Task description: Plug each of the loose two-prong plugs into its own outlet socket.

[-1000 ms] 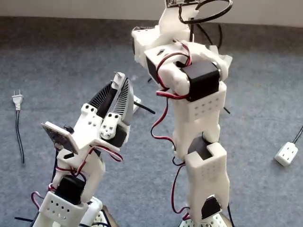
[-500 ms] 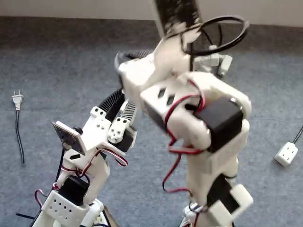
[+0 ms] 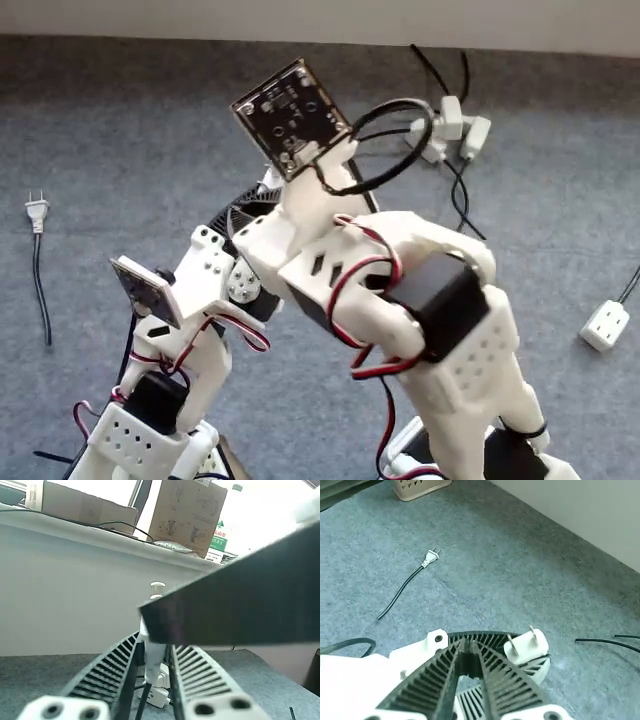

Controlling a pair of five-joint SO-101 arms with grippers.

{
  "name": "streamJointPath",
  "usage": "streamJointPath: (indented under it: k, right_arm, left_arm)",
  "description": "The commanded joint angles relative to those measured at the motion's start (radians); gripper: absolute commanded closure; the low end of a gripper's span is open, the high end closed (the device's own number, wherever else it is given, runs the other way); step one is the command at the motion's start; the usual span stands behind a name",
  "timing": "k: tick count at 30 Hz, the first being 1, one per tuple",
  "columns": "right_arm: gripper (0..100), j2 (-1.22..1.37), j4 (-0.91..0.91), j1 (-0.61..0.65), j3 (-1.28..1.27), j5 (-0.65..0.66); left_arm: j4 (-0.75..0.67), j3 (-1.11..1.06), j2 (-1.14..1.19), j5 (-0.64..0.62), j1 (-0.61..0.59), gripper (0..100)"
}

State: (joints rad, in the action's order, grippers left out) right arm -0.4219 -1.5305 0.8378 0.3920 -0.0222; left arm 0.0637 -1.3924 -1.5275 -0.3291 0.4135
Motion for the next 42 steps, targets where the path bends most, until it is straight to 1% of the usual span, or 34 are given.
streamJointPath:
  k: [1,3,6,10,14,24,30,33,42]
  right_arm:
    - [99.2,-0.064,0.196,0.004,-0.208,0.083]
    - [99.2,-0.077,0.257,-0.012,-0.286,0.117]
    - [99.2,-0.101,0.352,-0.093,-0.367,0.137]
    - [99.2,-0.099,0.446,-0.232,-0.415,0.169]
    - [99.2,-0.096,0.535,-0.312,-0.463,0.209]
    - [99.2,-0.096,0.730,-0.352,-0.636,0.209]
    - [99.2,-0.096,0.742,-0.437,-0.638,0.209]
    - [99.2,-0.096,0.780,-0.475,-0.644,0.209]
    - [99.2,-0.101,0.792,-0.492,-0.639,0.209]
  left_arm:
    - [-0.025,0.010,-0.019,0.002,0.013,100]
    - [-0.021,0.010,-0.021,0.002,0.013,100]
    - [-0.021,0.010,-0.021,0.002,0.013,100]
    - [-0.021,0.010,-0.021,0.000,0.015,100]
    - [-0.021,0.013,-0.022,0.000,0.015,100]
    - [-0.023,0.016,-0.022,0.000,0.008,100]
    - [-0.023,0.016,-0.022,0.000,0.008,100]
    - [-0.023,0.013,-0.022,-0.002,0.008,100]
    - [-0.023,0.010,-0.022,0.000,0.013,100]
